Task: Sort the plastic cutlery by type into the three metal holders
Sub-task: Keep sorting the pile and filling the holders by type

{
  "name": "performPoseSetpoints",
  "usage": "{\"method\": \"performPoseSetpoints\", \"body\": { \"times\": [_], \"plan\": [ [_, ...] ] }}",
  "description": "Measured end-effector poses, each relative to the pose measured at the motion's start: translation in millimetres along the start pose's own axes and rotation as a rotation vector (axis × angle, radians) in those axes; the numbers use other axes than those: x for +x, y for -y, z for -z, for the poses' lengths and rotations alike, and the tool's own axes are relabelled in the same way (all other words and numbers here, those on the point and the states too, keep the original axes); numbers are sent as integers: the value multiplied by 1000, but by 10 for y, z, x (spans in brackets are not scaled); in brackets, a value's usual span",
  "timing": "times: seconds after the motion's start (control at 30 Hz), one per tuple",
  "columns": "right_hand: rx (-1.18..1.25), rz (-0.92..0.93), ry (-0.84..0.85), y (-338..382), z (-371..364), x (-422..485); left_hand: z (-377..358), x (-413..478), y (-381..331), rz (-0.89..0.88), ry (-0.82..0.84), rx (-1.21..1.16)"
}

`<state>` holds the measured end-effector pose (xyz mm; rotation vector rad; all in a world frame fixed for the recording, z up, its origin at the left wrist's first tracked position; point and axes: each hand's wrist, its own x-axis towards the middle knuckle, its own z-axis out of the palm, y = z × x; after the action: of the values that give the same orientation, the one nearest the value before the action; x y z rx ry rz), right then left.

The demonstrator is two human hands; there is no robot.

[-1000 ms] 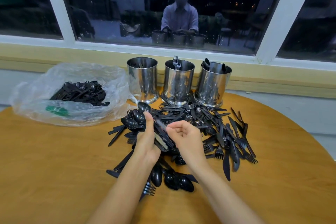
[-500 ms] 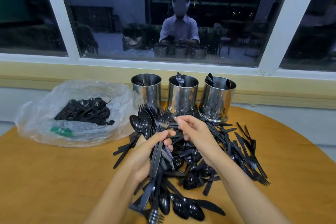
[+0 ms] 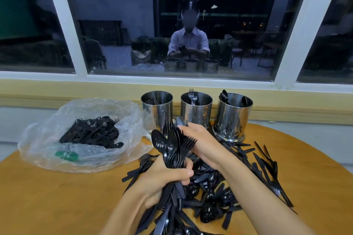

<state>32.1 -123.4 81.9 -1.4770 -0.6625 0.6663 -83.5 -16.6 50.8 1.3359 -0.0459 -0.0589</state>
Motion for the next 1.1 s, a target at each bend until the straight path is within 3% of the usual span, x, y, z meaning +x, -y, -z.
{"method": "performPoseSetpoints", "body": {
  "times": [0.3, 0.47, 0.73, 1.0, 1.1],
  "plan": [
    [127, -9, -190, -55, -123, -26, -102, 25, 61, -27, -418, -136],
    [216, -61, -89, -22, -146, -86, -104, -18, -16, -19, -366, -122],
    [107, -100, -53, -22, -157, -28, -37, -117, -29, 59, -338, -137],
    [100, -73, -265, -84, -234, -32, -38, -24, 24, 93, -510, -290],
    [155, -85, -313, -96, -200, -1, 25, 16, 60, 153, -598, -206]
  ]
}}
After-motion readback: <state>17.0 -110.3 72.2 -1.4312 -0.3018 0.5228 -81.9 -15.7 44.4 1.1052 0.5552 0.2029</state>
